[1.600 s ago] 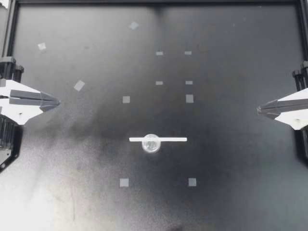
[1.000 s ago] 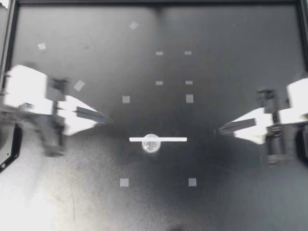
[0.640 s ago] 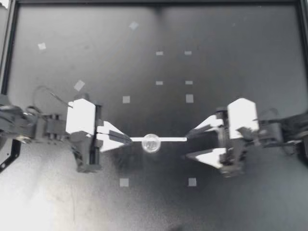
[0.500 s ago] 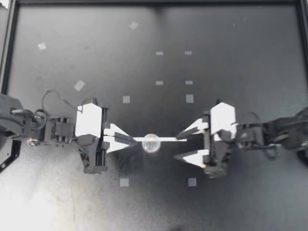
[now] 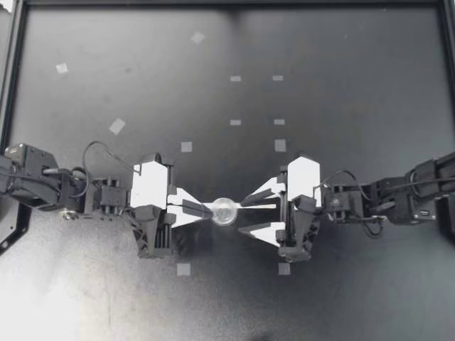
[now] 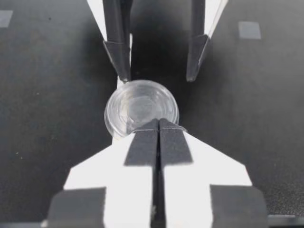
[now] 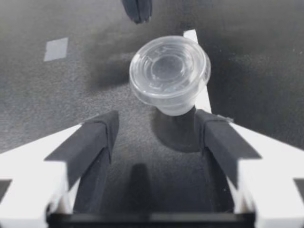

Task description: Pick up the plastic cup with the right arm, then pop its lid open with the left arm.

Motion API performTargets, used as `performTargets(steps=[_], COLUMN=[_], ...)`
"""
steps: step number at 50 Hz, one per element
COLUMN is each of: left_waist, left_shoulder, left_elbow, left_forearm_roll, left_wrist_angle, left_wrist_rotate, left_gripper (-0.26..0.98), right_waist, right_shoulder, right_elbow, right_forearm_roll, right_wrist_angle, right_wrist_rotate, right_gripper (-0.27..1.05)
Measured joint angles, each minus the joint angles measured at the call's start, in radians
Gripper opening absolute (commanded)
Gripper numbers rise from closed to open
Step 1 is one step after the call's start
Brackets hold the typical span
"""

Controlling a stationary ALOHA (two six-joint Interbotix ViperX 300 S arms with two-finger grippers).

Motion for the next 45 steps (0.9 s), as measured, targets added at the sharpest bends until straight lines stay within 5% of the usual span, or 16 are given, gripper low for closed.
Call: performTargets(steps=[45], left_waist=[0.028], left_shoulder=[0.031], left_elbow=[-0.008], left_forearm_roll=[0.0], left_wrist_angle=[-0.002], left_wrist_rotate=[0.025], left_gripper=[-0.1], right_waist=[-0.012], right_shoulder=[0.055], right_elbow=[-0.049], right_forearm_roll=[0.0], right_wrist_angle=[0.018], right_wrist_rotate=[-0.003], right_gripper=[0.63])
